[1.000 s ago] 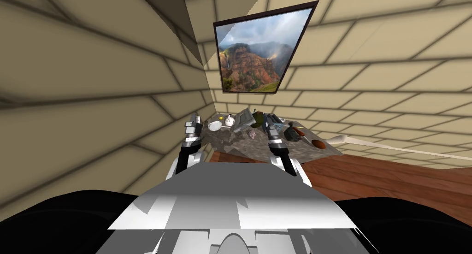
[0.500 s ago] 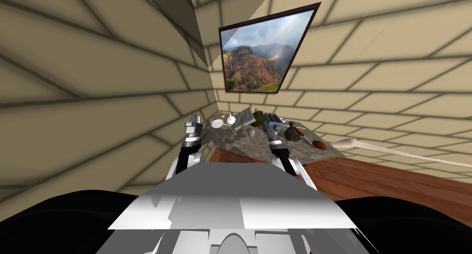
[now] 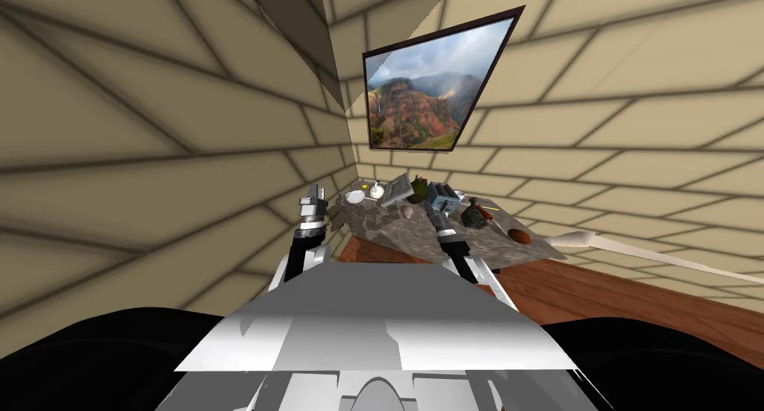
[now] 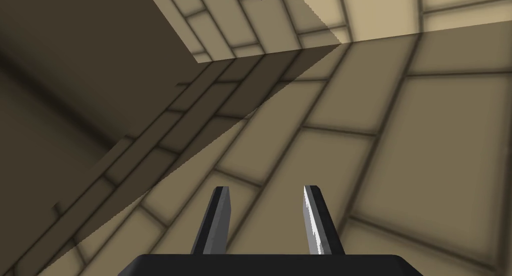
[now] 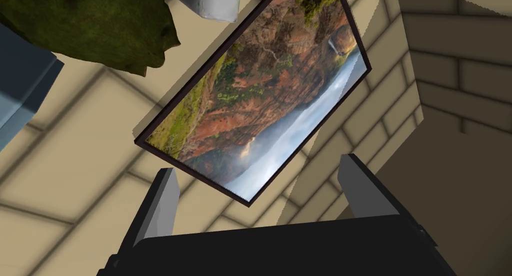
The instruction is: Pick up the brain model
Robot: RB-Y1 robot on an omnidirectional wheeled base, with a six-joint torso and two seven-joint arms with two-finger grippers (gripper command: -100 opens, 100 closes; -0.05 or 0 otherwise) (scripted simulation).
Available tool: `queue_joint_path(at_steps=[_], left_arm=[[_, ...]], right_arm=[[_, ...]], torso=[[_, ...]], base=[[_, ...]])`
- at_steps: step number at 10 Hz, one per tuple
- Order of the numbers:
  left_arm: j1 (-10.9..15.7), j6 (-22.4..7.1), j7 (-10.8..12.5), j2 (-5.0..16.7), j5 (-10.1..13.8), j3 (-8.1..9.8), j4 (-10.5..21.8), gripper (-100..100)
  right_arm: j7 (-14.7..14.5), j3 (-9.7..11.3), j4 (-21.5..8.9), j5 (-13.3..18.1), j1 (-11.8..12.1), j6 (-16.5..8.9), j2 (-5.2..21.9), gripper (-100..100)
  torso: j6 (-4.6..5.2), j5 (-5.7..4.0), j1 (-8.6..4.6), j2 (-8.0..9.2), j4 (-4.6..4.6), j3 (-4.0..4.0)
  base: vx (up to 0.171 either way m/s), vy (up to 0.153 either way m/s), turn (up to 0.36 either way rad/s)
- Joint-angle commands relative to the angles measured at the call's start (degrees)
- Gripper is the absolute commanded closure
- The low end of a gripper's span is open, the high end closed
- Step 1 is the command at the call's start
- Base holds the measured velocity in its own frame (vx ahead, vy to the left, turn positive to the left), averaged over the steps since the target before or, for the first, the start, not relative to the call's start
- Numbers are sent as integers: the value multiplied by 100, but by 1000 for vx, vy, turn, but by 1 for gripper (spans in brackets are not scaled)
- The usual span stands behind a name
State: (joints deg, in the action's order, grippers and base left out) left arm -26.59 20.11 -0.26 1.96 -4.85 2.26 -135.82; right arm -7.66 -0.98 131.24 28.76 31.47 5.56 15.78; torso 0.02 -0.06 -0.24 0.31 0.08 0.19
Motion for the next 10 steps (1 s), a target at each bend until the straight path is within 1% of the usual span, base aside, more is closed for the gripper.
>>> queue_joint_path(at_steps=[1, 2, 3, 4, 5, 6, 7, 8, 9, 10], left_arm=[[0, 0, 0, 0, 0, 0, 0, 0], [-1, 0, 0, 0, 0, 0, 0, 0], [0, 0, 0, 0, 0, 0, 0, 0], [-1, 0, 0, 0, 0, 0, 0, 0], [0, 0, 0, 0, 0, 0, 0, 0], [-1, 0, 0, 0, 0, 0, 0, 0], [-1, 0, 0, 0, 0, 0, 0, 0], [0, 0, 0, 0, 0, 0, 0, 0], [-1, 0, 0, 0, 0, 0, 0, 0], [0, 0, 0, 0, 0, 0, 0, 0]], right_arm=[[-12, 0, 10, 172, 16, -39, 25, -100], [-76, -26, -55, 402, 72, -218, 184, -100], [-76, -26, -55, 551, 72, -218, 184, -100], [-136, -52, -127, 724, 127, -393, 356, -100], [-136, -52, -127, 896, 127, -393, 356, -100], [-136, -52, -127, 961, 127, -393, 356, -100], [-193, -74, -207, 1186, 180, -562, 540, -100], [-193, -74, -207, 1353, 180, -562, 540, -100], [-244, -94, -296, 1532, 231, -723, 735, -100], [-244, -94, -296, 1705, 231, -723, 735, -100]], torso=[[0, 0, 0, 0, 0, 0], [1, 1, 7, -17, -3, -9], [-3, 1, 3, -12, -4, -8], [1, 0, 0, -10, -2, -6], [-2, 0, -1, -4, -2, -3], [1, 0, 0, -7, -1, -4], [2, 1, 7, -18, -4, -10], [-4, 2, 5, -13, -3, -8], [2, 0, 1, -12, -3, -7], [-2, -1, -7, -6, -2, -4]], base=[[-30, -22, 18], [-65, -33, 214], [-73, -46, 93], [-90, -42, 184], [-78, -39, 93], [-38, -20, -16], [-68, -24, 250], [-71, -41, 107], [-92, -54, 211], [-79, -45, 99]])
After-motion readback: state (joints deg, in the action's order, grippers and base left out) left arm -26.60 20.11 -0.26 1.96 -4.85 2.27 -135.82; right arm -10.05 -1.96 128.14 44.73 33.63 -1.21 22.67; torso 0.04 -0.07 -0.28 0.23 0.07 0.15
